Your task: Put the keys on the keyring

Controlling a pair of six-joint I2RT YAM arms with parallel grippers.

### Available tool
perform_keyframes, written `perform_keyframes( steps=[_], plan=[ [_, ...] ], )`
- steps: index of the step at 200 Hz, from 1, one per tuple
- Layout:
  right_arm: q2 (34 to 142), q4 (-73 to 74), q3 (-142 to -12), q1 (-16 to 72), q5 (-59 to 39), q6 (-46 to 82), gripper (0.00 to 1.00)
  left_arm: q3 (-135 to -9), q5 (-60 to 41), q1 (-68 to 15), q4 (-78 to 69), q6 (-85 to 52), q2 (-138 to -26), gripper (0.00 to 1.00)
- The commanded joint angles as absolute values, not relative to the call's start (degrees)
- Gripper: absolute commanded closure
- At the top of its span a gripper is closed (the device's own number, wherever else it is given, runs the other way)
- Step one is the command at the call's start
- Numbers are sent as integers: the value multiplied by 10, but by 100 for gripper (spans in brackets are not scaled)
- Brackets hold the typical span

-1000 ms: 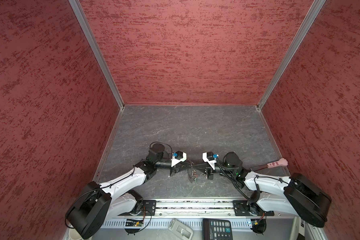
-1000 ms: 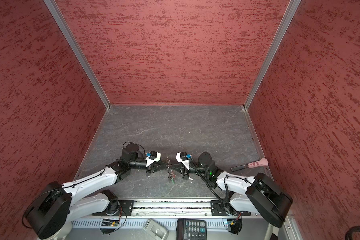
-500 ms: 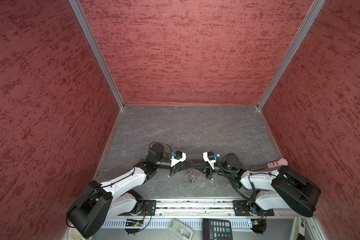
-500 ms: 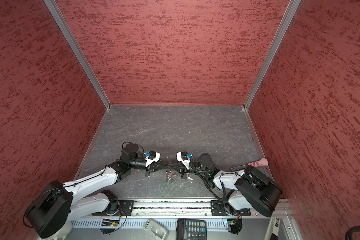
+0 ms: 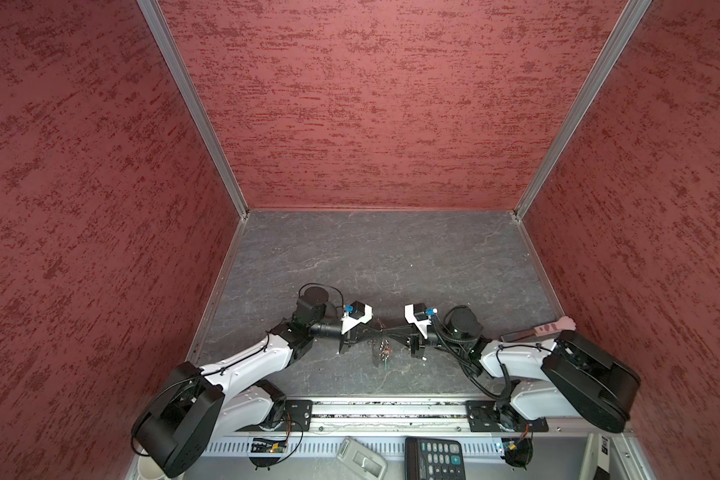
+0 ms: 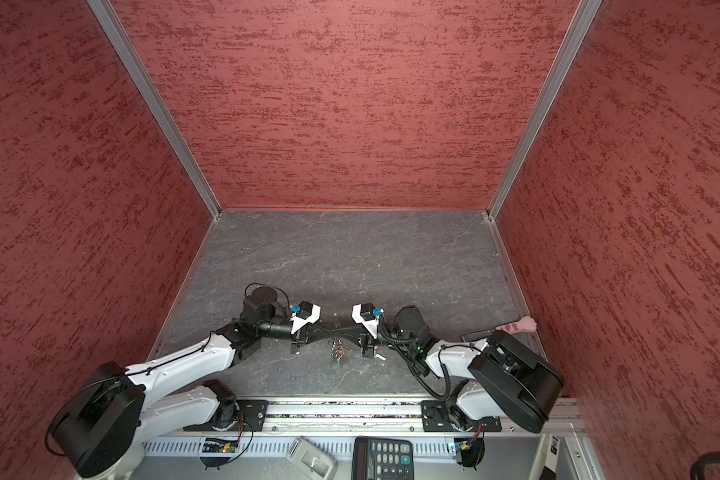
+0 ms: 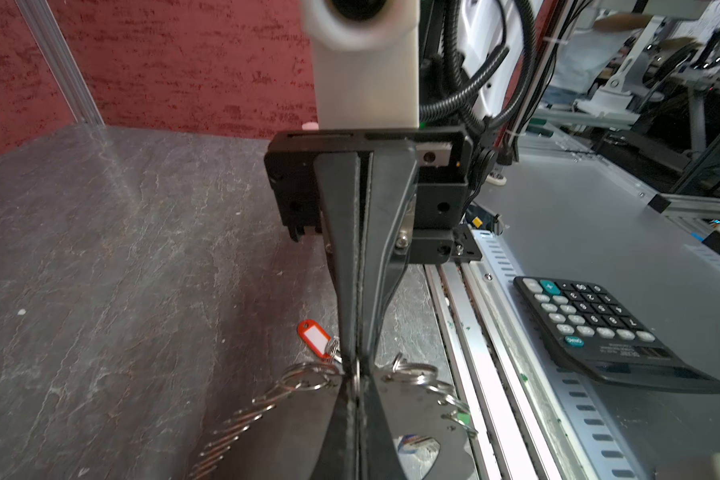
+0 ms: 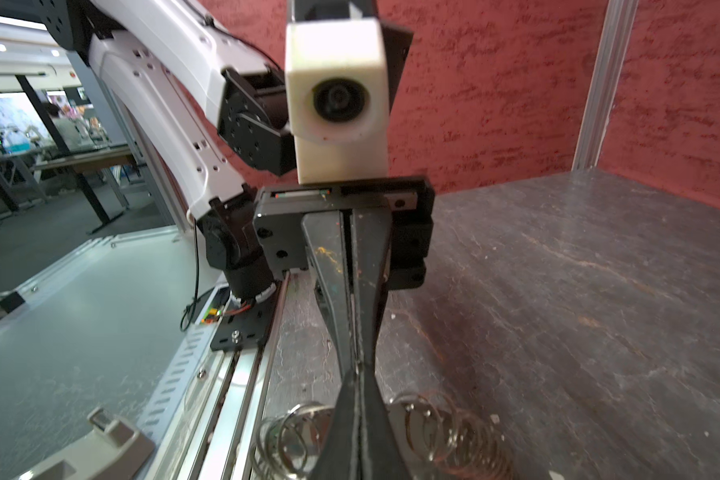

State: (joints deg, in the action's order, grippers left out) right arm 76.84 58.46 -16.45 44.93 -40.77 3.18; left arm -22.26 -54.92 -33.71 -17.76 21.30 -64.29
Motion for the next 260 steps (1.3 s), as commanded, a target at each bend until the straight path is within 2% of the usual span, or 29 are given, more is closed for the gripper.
perform_keyframes(
  steps=[1, 28, 49, 260],
  plan=[
    [705, 383, -204, 448, -418, -49, 90, -237, -481, -355, -127, 260, -629, 100],
    [635, 234, -215, 443, -389, -111, 87, -251, -427, -380, -83, 302, -636, 100],
    [610, 186, -214, 443, -368, -128, 87, -261, -399, -397, -55, 329, -644, 100],
    [696, 209, -260, 459, -406, -102, 88, -271, -426, -406, -39, 341, -662, 100]
  ],
)
